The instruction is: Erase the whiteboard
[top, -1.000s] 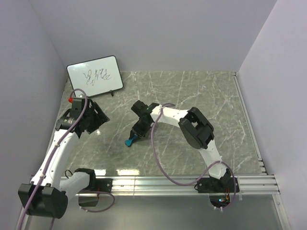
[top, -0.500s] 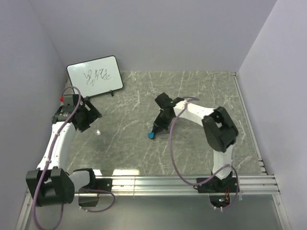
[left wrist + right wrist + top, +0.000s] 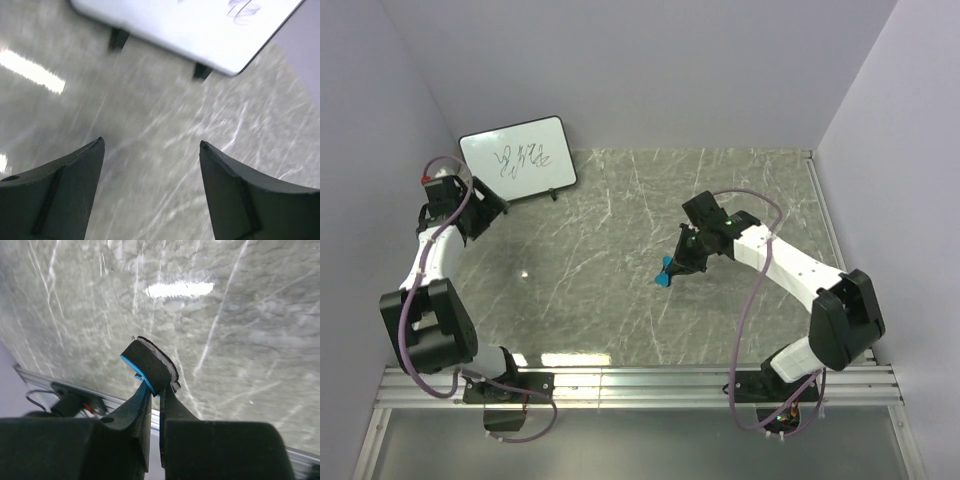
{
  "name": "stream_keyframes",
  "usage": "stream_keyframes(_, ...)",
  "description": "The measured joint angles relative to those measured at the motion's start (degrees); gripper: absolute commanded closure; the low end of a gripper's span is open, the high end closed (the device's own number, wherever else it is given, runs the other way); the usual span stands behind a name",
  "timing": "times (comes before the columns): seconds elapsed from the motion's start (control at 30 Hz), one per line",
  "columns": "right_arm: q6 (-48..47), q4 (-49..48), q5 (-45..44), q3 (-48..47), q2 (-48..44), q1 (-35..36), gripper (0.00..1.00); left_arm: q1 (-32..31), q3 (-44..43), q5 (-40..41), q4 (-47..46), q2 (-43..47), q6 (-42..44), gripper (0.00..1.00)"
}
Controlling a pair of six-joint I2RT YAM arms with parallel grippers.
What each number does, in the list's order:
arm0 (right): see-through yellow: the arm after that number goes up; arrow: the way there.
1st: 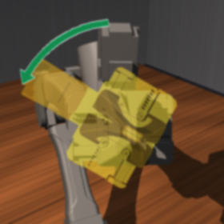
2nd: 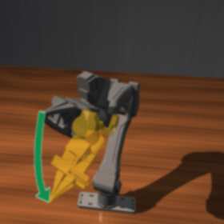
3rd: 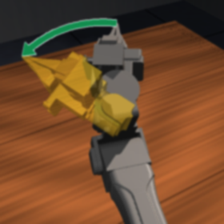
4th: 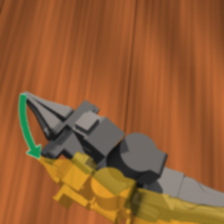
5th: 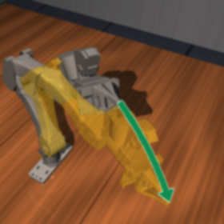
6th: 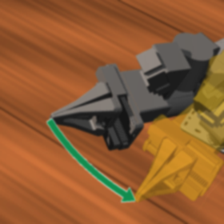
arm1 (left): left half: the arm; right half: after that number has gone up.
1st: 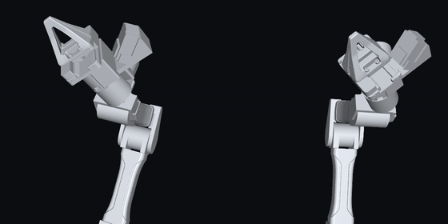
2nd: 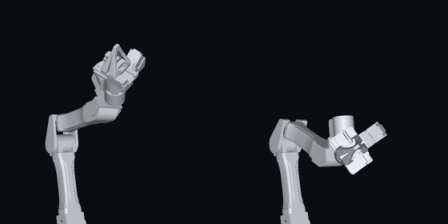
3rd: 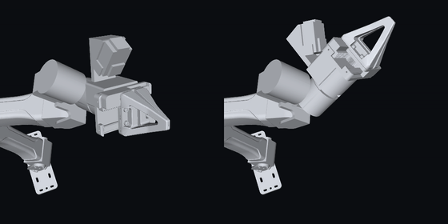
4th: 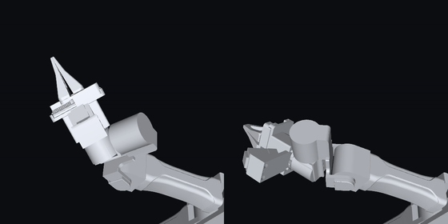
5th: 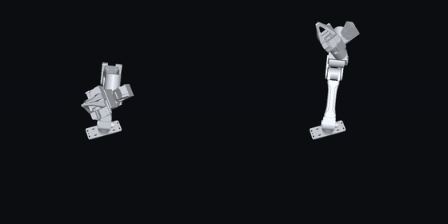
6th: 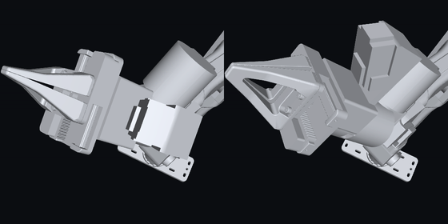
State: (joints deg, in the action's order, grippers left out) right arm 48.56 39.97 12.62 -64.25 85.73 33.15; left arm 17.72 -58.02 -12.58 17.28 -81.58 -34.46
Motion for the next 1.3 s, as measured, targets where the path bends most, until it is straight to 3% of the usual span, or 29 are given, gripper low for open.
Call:
stream_keyframes(0.2, -5.2, 2.3, 0.3, 0.9, -2.1, -1.2, 1.00, 4.9, -0.5, -8.6, -18.3, -6.5, -0.2, 0.21)
stream_keyframes(0.4, -9.1, 5.0, 0.5, 0.7, -1.5, -4.0, 1.00, 7.5, -7.6, -18.2, -27.4, -18.1, 1.5, 0.22)
stream_keyframes(0.6, -12.2, 9.7, 0.6, -4.8, 5.5, -4.9, 1.00, 7.6, -19.5, -23.3, -29.3, -29.8, 4.0, 0.23)
stream_keyframes(0.77, -12.8, 11.3, 1.0, -11.8, 12.0, -4.9, 1.00, 9.4, -23.1, -26.2, -29.8, -33.5, 5.3, 0.22)
stream_keyframes(1.03, -11.2, 11.9, 2.5, -14.5, 14.6, -4.9, 1.00, 13.7, -29.8, -29.8, -29.7, -38.4, 6.8, 0.20)
stream_keyframes(1.3, -9.8, 12.1, 4.3, -19.8, 21.5, -4.9, 1.00, 14.1, -36.3, -35.6, -31.0, -47.3, 5.2, 0.19)
